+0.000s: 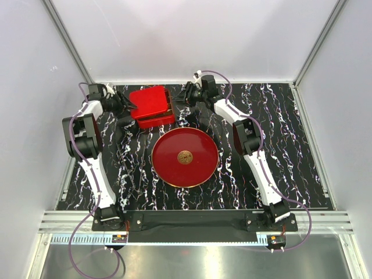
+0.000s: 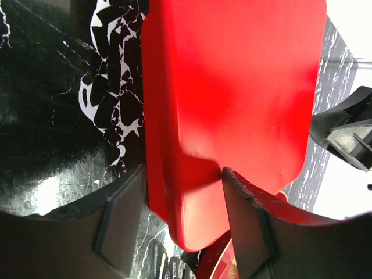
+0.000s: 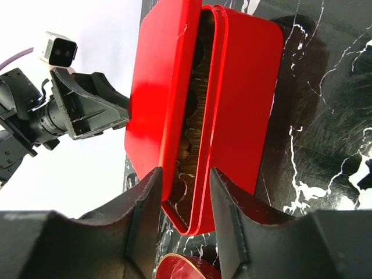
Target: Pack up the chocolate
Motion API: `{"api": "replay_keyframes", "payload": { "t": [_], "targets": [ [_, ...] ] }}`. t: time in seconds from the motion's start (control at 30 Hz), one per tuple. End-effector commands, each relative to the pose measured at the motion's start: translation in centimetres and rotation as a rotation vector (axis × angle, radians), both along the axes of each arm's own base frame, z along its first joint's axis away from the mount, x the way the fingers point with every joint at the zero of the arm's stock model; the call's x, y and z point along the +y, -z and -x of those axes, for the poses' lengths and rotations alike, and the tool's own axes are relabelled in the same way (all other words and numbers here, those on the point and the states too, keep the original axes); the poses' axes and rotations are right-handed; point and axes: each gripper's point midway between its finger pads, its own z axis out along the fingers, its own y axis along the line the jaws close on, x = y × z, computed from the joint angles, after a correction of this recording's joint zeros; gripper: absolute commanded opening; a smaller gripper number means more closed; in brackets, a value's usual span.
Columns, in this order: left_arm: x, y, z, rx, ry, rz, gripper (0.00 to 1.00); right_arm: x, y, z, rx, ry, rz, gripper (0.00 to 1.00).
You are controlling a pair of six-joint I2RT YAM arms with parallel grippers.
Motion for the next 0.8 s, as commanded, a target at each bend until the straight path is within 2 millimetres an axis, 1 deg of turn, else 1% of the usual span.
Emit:
{"api": "replay_keyframes", "payload": {
  "t": [0.0, 0.13, 0.33, 0.53, 0.67, 0.77],
  "targets": [
    [-0.3, -2.6, -1.0, -0.088, 0.037, -0.056, 0.57, 1.2, -2.3, -0.1, -0.084, -0.011, -0.009, 0.45],
    [-1.4, -2.4, -1.0, -0.091, 0.076, -0.084, 0.55, 1.2, -2.4, 0.0, -0.091, -0.014, -0.004, 0.44],
    [-2.4, -2.3, -0.4, -0.083, 0.124, -0.156, 0.54, 1.1, -2.0, 0.1, -0.099, -0.013, 0.017, 0.44],
    [-2.5, -2.0, 0.3, -0.073, 0.137, -0.170, 0.52, 1.1, -2.0, 0.4, -0.105, -0.019, 0.026, 0.48],
    [-2.5, -2.1, 0.5, -0.075, 0.144, -0.176, 0.52, 1.1, -2.2, 0.6, -0.117, -0.023, 0.032, 0.49],
    [-2.7, -2.2, 0.5, -0.078, 0.151, -0.177, 0.52, 1.2, -2.0, 0.8, -0.122, -0.032, 0.038, 0.49]
  ]
}}
